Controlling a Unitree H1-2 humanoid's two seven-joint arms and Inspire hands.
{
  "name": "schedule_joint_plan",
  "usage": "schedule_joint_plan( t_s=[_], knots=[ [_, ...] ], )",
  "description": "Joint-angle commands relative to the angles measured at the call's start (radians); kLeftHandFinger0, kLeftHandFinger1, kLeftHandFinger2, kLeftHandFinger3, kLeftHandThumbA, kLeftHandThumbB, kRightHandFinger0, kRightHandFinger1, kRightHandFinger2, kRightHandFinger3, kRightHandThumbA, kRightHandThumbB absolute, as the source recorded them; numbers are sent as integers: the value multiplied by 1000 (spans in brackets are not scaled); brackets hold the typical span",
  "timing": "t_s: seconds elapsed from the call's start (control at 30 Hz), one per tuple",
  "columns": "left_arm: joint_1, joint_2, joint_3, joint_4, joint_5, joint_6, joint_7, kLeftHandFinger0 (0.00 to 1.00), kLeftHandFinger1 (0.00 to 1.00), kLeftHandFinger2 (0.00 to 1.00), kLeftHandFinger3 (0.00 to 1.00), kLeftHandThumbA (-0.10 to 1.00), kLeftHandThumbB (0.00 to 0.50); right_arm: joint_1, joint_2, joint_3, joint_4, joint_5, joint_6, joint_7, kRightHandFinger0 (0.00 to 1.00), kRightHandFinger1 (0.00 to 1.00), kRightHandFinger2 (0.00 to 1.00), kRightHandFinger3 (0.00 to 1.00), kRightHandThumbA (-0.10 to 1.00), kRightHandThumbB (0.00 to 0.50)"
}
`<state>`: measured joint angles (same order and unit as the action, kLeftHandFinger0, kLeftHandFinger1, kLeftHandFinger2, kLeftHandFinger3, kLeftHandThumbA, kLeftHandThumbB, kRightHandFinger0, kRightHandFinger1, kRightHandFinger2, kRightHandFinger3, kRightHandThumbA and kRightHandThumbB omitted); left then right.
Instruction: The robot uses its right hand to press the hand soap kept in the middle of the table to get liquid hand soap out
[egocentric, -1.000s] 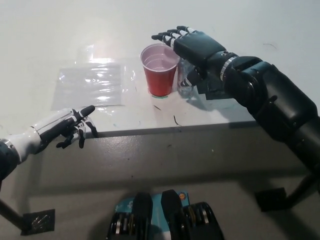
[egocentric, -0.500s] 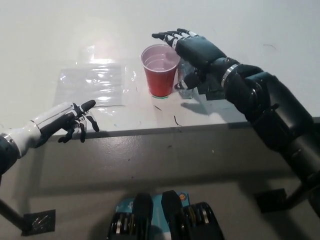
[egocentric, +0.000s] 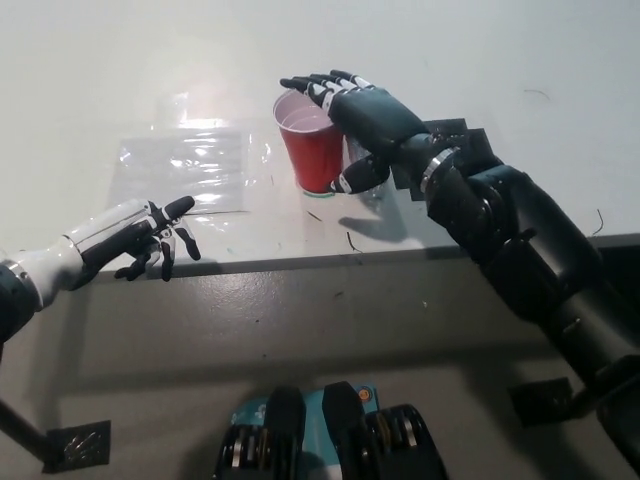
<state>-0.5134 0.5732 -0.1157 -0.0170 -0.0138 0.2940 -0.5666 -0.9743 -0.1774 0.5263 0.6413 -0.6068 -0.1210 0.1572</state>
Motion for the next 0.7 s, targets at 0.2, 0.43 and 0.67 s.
schedule_joint_plan(
  t_s=[0.2,0.43,0.67],
  knots=[
    [-42,37,12,-29,0,-16,-12,39,75,254,547,1000,359,76,-66,130,19,-168,140,120,1000,1000,1000,1000,1000,500],
    [-32,36,17,-36,0,-20,-6,36,74,251,550,1000,368,45,-102,142,14,-192,134,129,1000,1000,1000,1000,1000,500],
    [-28,40,16,-35,3,-29,-8,48,82,258,559,1000,366,24,-114,131,-9,-195,150,147,1000,1000,1000,1000,1000,500]
  ],
)
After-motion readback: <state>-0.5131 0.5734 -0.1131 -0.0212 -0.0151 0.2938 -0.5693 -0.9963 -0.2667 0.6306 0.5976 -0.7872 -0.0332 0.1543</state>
